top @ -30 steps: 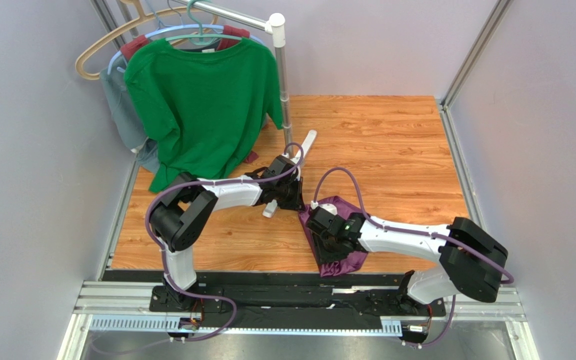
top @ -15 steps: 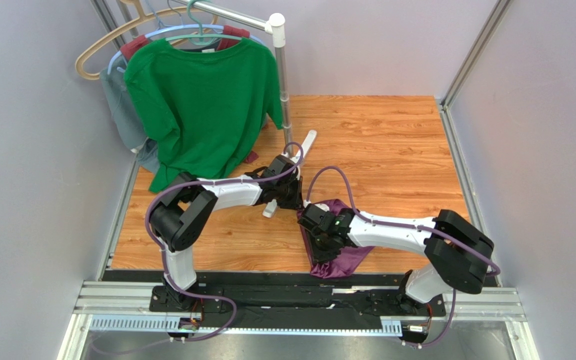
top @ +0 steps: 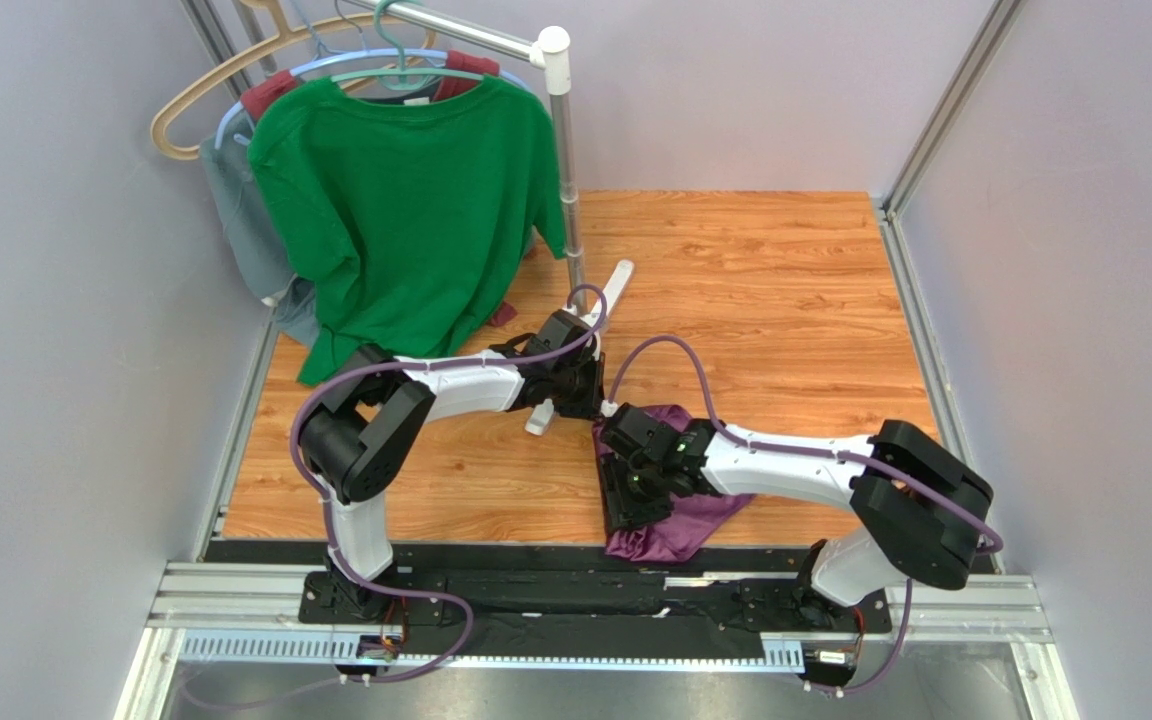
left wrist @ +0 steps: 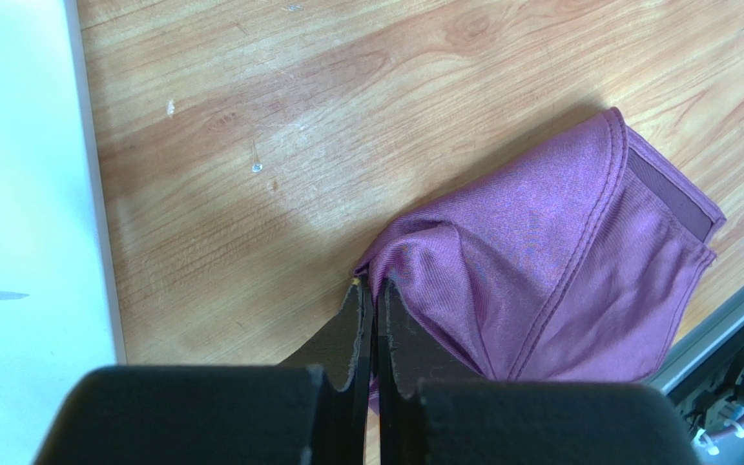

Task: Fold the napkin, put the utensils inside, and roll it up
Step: Roll the napkin with the utensil

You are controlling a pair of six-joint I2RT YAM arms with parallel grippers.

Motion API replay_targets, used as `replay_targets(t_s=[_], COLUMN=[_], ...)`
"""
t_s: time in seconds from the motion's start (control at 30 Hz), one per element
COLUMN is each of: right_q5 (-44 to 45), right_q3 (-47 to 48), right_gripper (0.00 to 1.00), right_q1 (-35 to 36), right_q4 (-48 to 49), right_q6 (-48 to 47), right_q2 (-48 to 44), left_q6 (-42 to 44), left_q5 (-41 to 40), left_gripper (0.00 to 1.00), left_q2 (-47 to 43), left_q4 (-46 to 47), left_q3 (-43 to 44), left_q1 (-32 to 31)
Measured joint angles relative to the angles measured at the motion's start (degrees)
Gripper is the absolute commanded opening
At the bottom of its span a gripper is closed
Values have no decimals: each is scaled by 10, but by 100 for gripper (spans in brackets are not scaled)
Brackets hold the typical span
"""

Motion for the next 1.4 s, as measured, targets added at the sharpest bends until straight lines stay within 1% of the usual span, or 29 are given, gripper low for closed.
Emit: replay_targets(t_s=[0.07, 0.2, 0.27, 0.37, 0.47, 0.57, 0.73, 0.8, 0.93, 1.07, 1.17, 1.23, 1.33, 1.37, 1.4], right_q5=[-11, -7, 6, 26, 33, 36, 44, 50, 49, 44, 43, 43, 43, 44, 44], right_q3=[1, 1, -1, -1, -3, -15, -50, -59, -64, -71, -75, -76, -75, -74, -72], right_gripper=[57, 67, 68, 68, 68, 66, 66, 65, 59, 57, 53, 48, 38, 32, 30], right_q1=[0, 6, 5, -3, -33, -106, -285, -335, -424, -485, -494, -495, -497, -498, -500], right_q4=[9, 9, -11, -56, -89, -98, -111, -119, -120, -118, -117, -113, -111, -110, -111], right_q6=[-6, -25, -37, -48, -50, -52, -58, -62, -83, -96, -99, -101, -105, -106, -107], right_q2=[-6, -32, -48, -84, -130, -158, -172, -176, -178, -170, -158, -148, -138, -134, -131], left_q6=[1, 4, 8, 16, 25, 29, 30, 29, 30, 29, 29, 29, 29, 29, 29], left_q5=[0, 0, 2, 5, 7, 15, 24, 24, 26, 26, 26, 26, 26, 26, 26], left_gripper=[0, 0, 0, 0, 0, 0, 0, 0, 0, 0, 0, 0, 0, 0, 0], left_q2=[0, 0, 0, 0, 0, 1, 8, 8, 8, 8, 8, 8, 8, 8, 8], left_q4=[0, 3, 7, 13, 21, 28, 36, 38, 40, 40, 40, 40, 40, 41, 41], left_q3=[0, 0, 0, 0, 0, 1, 9, 9, 9, 9, 9, 9, 9, 9, 9], left_q1=[0, 2, 3, 4, 6, 11, 14, 14, 14, 14, 14, 14, 14, 14, 14])
